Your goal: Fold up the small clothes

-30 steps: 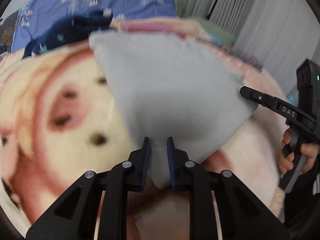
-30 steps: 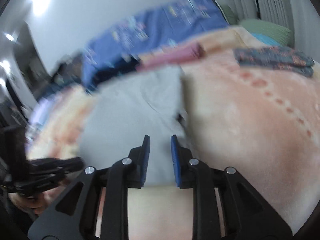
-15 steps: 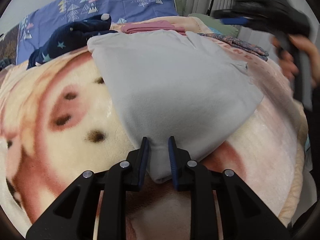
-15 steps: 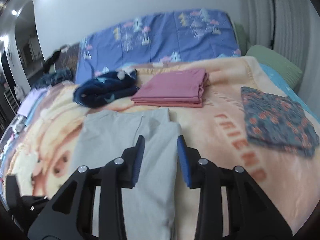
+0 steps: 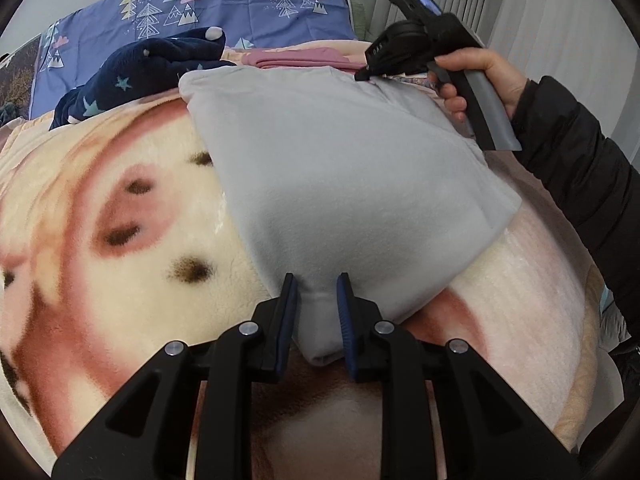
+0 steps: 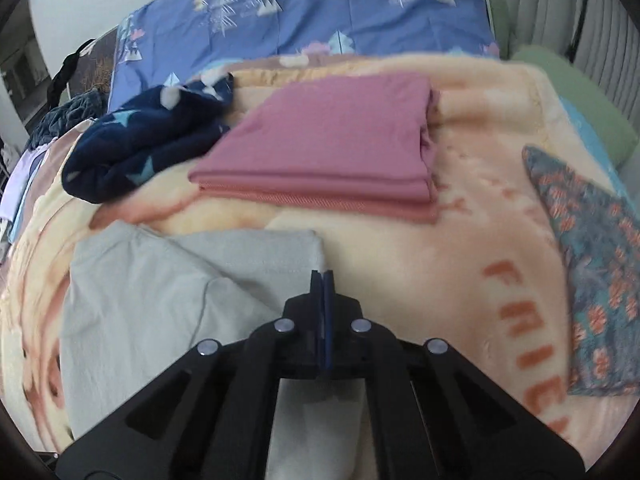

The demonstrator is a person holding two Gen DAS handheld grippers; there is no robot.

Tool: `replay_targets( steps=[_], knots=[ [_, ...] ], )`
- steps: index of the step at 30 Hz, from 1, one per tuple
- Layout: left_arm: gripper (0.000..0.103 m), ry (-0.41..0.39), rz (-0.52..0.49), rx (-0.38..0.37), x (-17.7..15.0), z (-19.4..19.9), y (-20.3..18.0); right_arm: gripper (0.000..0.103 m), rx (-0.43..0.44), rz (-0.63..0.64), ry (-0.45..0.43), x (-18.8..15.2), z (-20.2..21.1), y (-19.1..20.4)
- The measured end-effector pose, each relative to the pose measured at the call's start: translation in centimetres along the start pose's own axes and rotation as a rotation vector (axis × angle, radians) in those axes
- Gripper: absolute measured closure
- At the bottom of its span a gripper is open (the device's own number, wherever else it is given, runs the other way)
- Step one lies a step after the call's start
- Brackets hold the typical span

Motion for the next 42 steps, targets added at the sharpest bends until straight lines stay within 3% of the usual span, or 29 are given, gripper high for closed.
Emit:
replay_targets(
  steps=[1,2,4,6,7,8,10,12,13,15,16,17,18,19,20,22,23,25,29,31,37,39,41,42],
  knots=[
    [0.08,0.0,0.004,-0.006,0.0,0.0,0.1,0.103,-0.026,0.022,-0.003,0.0,0.1,0.2],
    [0.08,0.001,0.008,-0.011,0.0,0.0,0.1,0.103,-0.105,0.046,-0.017,0.1,0.4,0.4],
    [0.08,0.001,0.016,-0.02,0.0,0.0,0.3,0.1,-0.331,0.09,-0.088,0.8,2.3,1.0],
    [0.08,0.001,0.017,-0.023,0.0,0.0,0.2,0.1,-0.219,0.075,-0.157,1.6,4.8,2.3],
    [0.08,0.001,0.014,-0.021,0.0,0.0,0.2,0.1,-0.088,0.092,-0.182,2.1,6.2,4.1],
    [0.08,0.0,0.012,-0.02,0.0,0.0,0.2,0.099,-0.026,0.138,-0.182,2.4,6.8,6.0],
    [0.079,-0.001,0.013,-0.023,0.0,0.0,0.2,0.079,0.045,0.273,-0.166,2.5,7.0,10.5],
    [0.079,-0.002,0.019,-0.032,0.0,0.1,0.3,0.068,0.115,0.399,-0.116,2.2,5.7,15.3],
    [0.078,-0.002,0.022,-0.036,0.0,0.1,0.4,0.06,0.115,0.454,-0.092,2.1,4.4,17.2],
    [0.077,-0.003,0.024,-0.044,0.0,0.2,0.4,0.045,0.03,0.503,-0.076,2.1,2.3,18.9],
    [0.075,-0.004,0.023,-0.05,0.0,0.2,0.3,0.044,-0.004,0.494,-0.057,2.6,0.6,19.1],
    [0.074,-0.005,0.022,-0.055,0.0,0.2,0.3,0.044,0.017,0.469,-0.025,3.0,-0.6,19.1],
    [0.073,-0.005,0.022,-0.059,0.0,0.2,0.4,0.063,0.064,0.435,0.016,3.2,-1.8,18.9],
    [0.072,-0.005,0.023,-0.062,0.0,0.2,0.4,0.099,0.081,0.414,0.051,3.3,-3.2,18.6],
    [0.072,-0.006,0.024,-0.064,0.0,0.3,0.3,0.103,0.026,0.423,0.061,3.3,-4.3,18.3],
    [0.071,-0.006,0.026,-0.068,0.0,0.2,0.3,0.103,-0.12,0.366,0.021,4.1,-6.1,16.8],
    [0.071,-0.006,0.026,-0.068,0.0,0.2,0.3,0.103,-0.136,0.321,0.025,4.3,-6.5,15.9],
    [0.071,-0.006,0.028,-0.071,-0.1,0.2,0.3,0.103,-0.025,0.248,0.017,4.4,-5.6,14.3],
    [0.071,-0.006,0.026,-0.071,0.0,0.2,0.4,0.102,0.036,0.26,-0.085,3.2,0.7,12.6],
    [0.07,-0.006,0.023,-0.069,0.0,0.1,0.4,0.094,0.058,0.264,-0.144,1.7,4.5,10.9],
    [0.07,-0.005,0.015,-0.059,-0.1,0.1,0.1,0.092,0.247,0.205,-0.176,-7.9,12.8,6.6],
    [0.07,-0.005,0.012,-0.055,-0.1,0.1,0.0,0.092,0.207,0.228,-0.148,-11.4,13.3,6.5],
    [0.07,-0.004,0.012,-0.055,-0.1,0.1,0.0,0.094,0.093,0.242,-0.08,-14.4,11.6,6.3],
    [0.07,-0.002,0.013,-0.059,0.0,0.1,0.0,0.095,0.078,0.223,-0.066,-15.7,10.6,5.9]
  ],
)
Point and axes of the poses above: each gripper's, at about its wrist camera, not at the fingertips, and z roughly against the way its jaws point, y to its left, x to its top, the point moved 2 cm from there along -z, roughly the way its jaws point, and after that the axes turned 4 degrees about z, right-handed, at the moved point
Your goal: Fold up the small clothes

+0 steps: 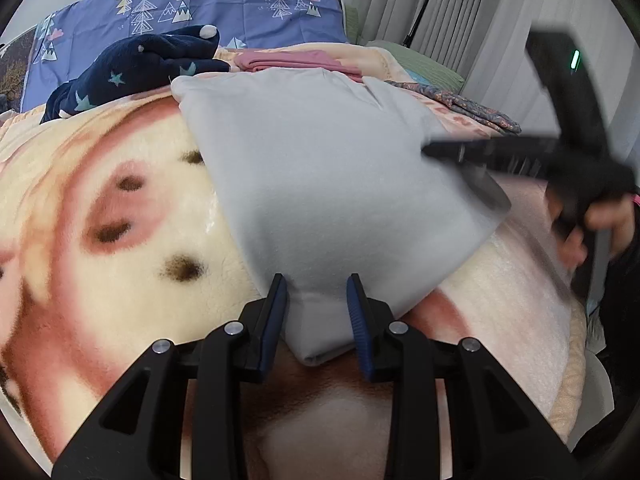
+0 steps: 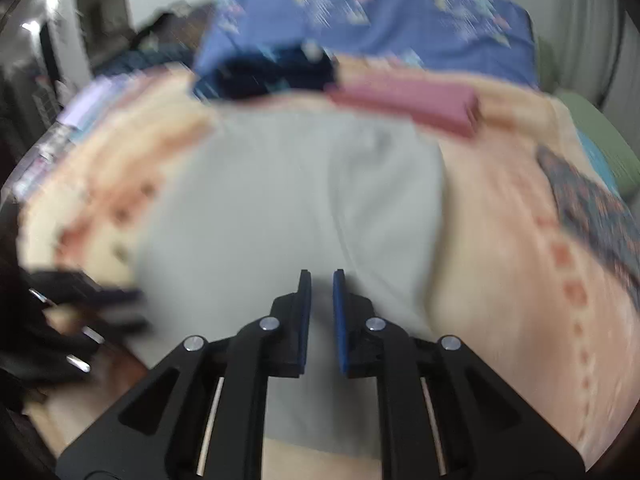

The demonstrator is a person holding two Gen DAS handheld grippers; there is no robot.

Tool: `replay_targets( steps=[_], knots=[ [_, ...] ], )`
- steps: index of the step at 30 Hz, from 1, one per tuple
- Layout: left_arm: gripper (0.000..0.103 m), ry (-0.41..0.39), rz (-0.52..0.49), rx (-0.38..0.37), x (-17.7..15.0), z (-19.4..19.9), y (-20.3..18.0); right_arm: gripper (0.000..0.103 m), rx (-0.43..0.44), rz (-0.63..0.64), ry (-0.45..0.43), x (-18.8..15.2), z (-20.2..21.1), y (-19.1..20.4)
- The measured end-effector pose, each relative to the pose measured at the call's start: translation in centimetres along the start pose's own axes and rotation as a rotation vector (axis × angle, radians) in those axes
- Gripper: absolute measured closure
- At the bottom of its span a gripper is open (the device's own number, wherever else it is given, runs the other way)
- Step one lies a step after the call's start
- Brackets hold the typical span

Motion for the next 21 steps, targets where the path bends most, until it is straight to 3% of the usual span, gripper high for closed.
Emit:
replay_targets(
  steps=[4,5,6,7,8,13,14,15,17,18,20,21],
  knots=[
    [0.066,0.002,0.004,-0.009,0.1,0.1,0.2,0.094,-0.054,-0.028,-0.08,-0.9,-0.1,0.5],
    [0.06,0.005,0.013,-0.033,0.1,0.2,0.4,0.093,-0.072,-0.023,-0.086,-1.0,-0.1,0.8],
    [0.046,0.011,0.017,-0.036,0.1,0.2,0.4,0.092,-0.087,-0.014,-0.093,-0.9,-0.1,1.2],
    [0.03,0.017,0.012,-0.018,0.1,0.1,0.3,0.092,-0.093,-0.011,-0.098,-0.9,-0.4,1.3],
    [0.023,0.028,0.011,0.045,0.0,-0.2,0.3,0.092,-0.092,-0.016,-0.104,-0.9,-0.4,1.2],
    [0.024,0.015,-0.016,0.094,-0.2,-0.3,-0.3,0.092,-0.041,-0.082,-0.132,-1.5,-0.4,-0.2],
    [0.027,0.004,-0.019,0.108,-0.2,-0.2,-0.3,0.092,-0.045,-0.086,-0.135,-1.6,-0.3,-0.2],
    [0.037,-0.016,-0.019,0.128,-0.2,0.1,-0.4,0.092,-0.053,-0.086,-0.138,-1.6,-0.4,-0.1],
    [0.069,-0.077,-0.004,0.17,-0.3,1.2,-0.1,0.094,-0.081,-0.09,-0.163,-1.7,0.0,0.2],
    [0.099,-0.101,0.016,0.176,-0.2,1.8,0.1,0.095,-0.093,-0.091,-0.183,-1.7,0.4,0.3],
    [0.103,-0.149,0.085,0.156,0.6,3.1,1.3,0.087,-0.091,-0.125,-0.257,-1.5,2.5,-0.4],
    [0.103,-0.156,0.115,0.13,1.2,3.6,1.9,0.068,-0.079,-0.165,-0.292,-1.2,3.6,-1.3]
  ],
)
Point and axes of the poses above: each gripper's, at about its wrist camera, not at the fingertips, and z roughly against the way its jaws point, y to its left, x to its top, the point moved 2 cm from there along -z, roughly the way its jaws point, and after that the axes turned 4 degrees about z, right-handed, at the moved point
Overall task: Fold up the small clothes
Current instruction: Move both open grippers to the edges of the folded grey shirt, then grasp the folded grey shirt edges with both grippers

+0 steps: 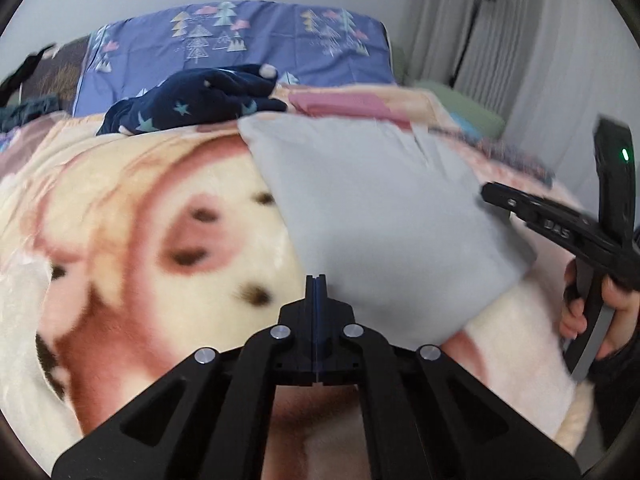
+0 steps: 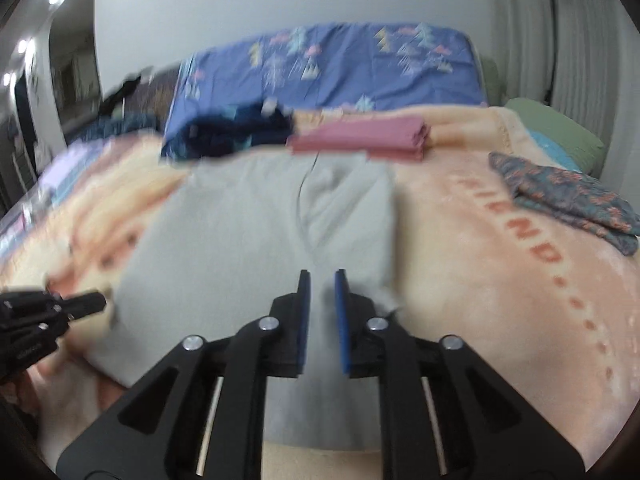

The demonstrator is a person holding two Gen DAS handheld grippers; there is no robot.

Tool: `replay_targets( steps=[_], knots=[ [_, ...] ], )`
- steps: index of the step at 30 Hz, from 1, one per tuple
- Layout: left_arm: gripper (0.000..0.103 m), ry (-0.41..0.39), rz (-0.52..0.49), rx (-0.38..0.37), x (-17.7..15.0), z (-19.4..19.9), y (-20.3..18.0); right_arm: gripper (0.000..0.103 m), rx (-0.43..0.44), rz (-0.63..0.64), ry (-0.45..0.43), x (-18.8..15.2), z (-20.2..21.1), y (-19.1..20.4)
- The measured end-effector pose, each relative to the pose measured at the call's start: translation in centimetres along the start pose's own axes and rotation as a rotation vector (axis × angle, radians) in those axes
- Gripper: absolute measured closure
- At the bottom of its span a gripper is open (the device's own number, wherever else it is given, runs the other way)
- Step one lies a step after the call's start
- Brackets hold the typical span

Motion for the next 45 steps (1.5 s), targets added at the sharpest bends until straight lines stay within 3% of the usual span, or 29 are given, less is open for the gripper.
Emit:
replay_targets(
  steps=[1,2,6,9,14,16,18,25,32,35,43,45],
  knots=[
    [0.103,-0.003,0.016,-0.015,0.9,0.1,0.4,0.046,0.016,-0.064,-0.019,1.0,0.8,-1.4],
    [0.103,-0.003,0.017,-0.023,1.6,0.0,0.6,0.04,0.038,-0.109,-0.016,1.9,0.9,-2.7],
    [0.103,0.076,0.04,-0.106,4.2,-2.3,0.4,0.047,0.134,-0.204,0.089,4.2,-1.8,-6.7],
    [0.103,0.124,0.069,-0.116,5.4,-4.8,0.5,0.051,0.191,-0.263,0.146,4.4,-3.9,-8.0],
    [0.103,0.117,0.085,-0.101,6.3,-6.5,0.6,0.051,0.224,-0.262,0.222,3.7,-7.1,-7.7],
    [0.095,0.1,0.082,-0.086,6.8,-6.9,0.5,0.051,0.24,-0.275,0.243,3.3,-8.2,-7.8],
    [0.089,0.081,0.072,-0.058,6.9,-7.0,0.5,0.051,0.256,-0.281,0.253,3.0,-8.9,-7.8],
    [0.088,0.122,0.024,0.001,7.4,-8.6,0.2,0.05,0.304,-0.249,0.268,3.0,-9.9,-7.3],
    [0.088,0.119,0.087,-0.025,8.9,-8.8,2.5,0.05,0.399,-0.264,0.287,3.8,-10.5,-7.8],
    [0.088,0.154,0.126,-0.061,9.0,-9.9,3.3,0.05,0.449,-0.251,0.31,4.2,-11.6,-7.0],
    [0.088,0.167,0.153,-0.117,8.9,-10.0,4.6,0.053,0.47,-0.227,0.334,4.1,-13.4,-6.6],
    [0.081,0.17,0.184,-0.154,9.0,-9.9,4.8,0.054,0.476,-0.237,0.333,4.0,-13.4,-6.8]
  ],
)
Point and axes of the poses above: each gripper's, at about its wrist camera, not at the fingertips, and z roughly against the way its jaws point, y to its left, x to its top, the point moved 2 cm from there along -z, roughly the way its jaws point, and after that the axes turned 4 degrees about z, right-handed, at the moved point
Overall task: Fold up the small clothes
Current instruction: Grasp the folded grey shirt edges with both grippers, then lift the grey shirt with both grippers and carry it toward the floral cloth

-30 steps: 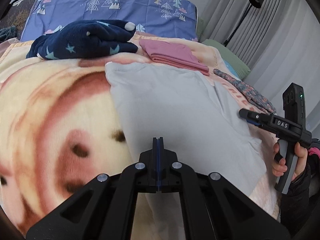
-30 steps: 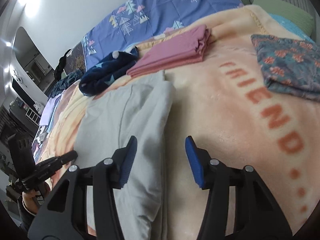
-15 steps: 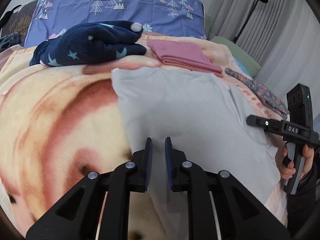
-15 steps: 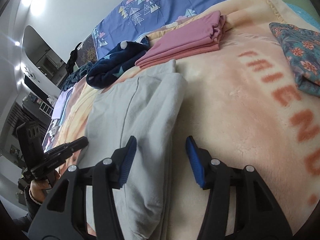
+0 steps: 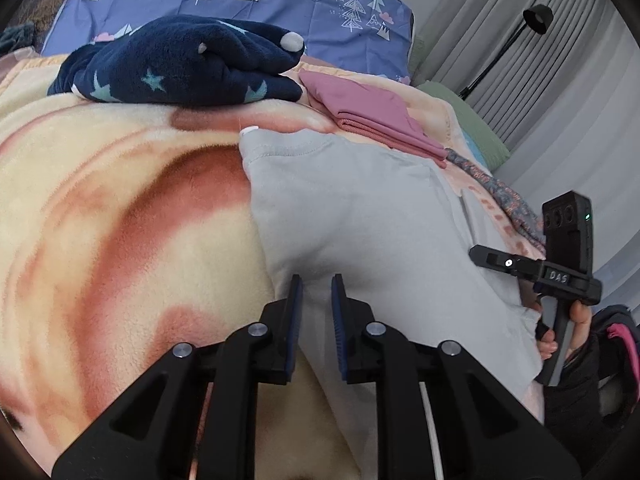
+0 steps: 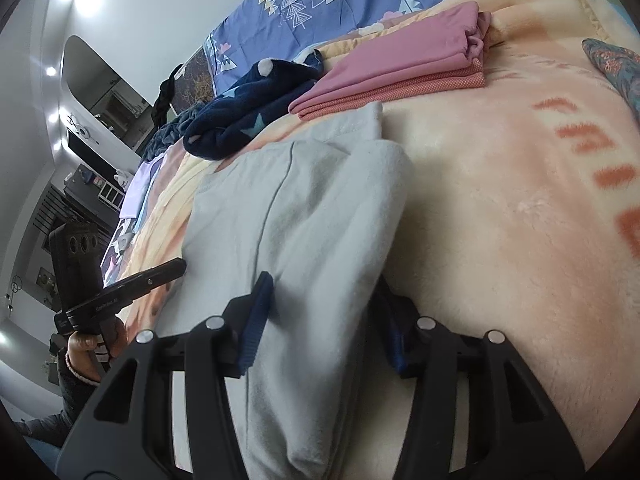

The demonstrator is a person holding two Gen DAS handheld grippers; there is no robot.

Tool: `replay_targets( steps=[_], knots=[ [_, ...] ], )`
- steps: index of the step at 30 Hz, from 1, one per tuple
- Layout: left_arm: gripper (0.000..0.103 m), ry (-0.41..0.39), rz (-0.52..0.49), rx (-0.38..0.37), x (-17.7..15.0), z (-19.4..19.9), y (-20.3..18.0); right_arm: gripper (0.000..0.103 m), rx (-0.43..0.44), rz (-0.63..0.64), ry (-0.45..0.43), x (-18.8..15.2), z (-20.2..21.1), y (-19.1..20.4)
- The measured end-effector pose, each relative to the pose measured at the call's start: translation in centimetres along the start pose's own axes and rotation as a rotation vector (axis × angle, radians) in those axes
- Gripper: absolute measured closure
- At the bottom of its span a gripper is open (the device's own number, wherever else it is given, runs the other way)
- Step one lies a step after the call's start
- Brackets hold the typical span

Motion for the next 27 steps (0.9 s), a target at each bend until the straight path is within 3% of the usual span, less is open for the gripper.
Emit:
replay_targets(
  steps=[2,4,6,8,11,13,18,20,21,27],
  knots=[
    [0.065,-0.003,0.017,-0.05,0.1,0.4,-0.2,0.054,-0.003,0.001,-0.004,0.0,0.1,0.1],
    [0.036,-0.016,-0.006,-0.053,0.0,0.8,-0.6,0.054,-0.009,0.013,-0.005,-0.2,0.2,0.2],
    [0.035,-0.014,-0.034,-0.03,0.1,0.3,-0.8,0.053,-0.008,0.011,-0.004,-0.3,0.1,0.1],
    [0.035,0.044,-0.022,-0.04,0.0,-1.4,-0.4,0.053,-0.011,0.012,-0.004,-0.3,-0.1,0.1],
    [0.037,0.06,0.039,-0.071,0.3,-3.0,0.7,0.053,-0.017,0.019,-0.007,-0.4,0.1,0.2],
    [0.052,0.05,0.068,-0.09,0.9,-3.0,1.0,0.053,-0.012,0.015,-0.003,-0.3,0.0,0.1],
    [0.072,0.049,0.065,-0.103,2.0,-4.0,0.9,0.054,-0.017,0.024,0.013,0.7,-1.0,0.1],
    [0.08,0.032,0.047,-0.091,2.3,-4.1,0.4,0.068,-0.035,0.039,0.011,0.9,-1.2,0.4],
    [0.083,0.018,0.025,-0.072,2.2,-3.7,-0.1,0.081,-0.046,0.049,0.002,1.0,-1.0,0.7],
    [0.088,-0.101,-0.157,-0.019,2.6,0.6,-4.7,0.088,-0.122,0.192,-0.118,0.6,2.6,5.4]
  ],
)
Point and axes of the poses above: each gripper's, at about its wrist camera, not at the fingertips, and z roughly against the way its jaws point, y to its left, x to its top, the point moved 2 cm from there along -z, roughly the way its jaws point, and after that the axes turned 4 degrees about z, right-handed, at the moved point
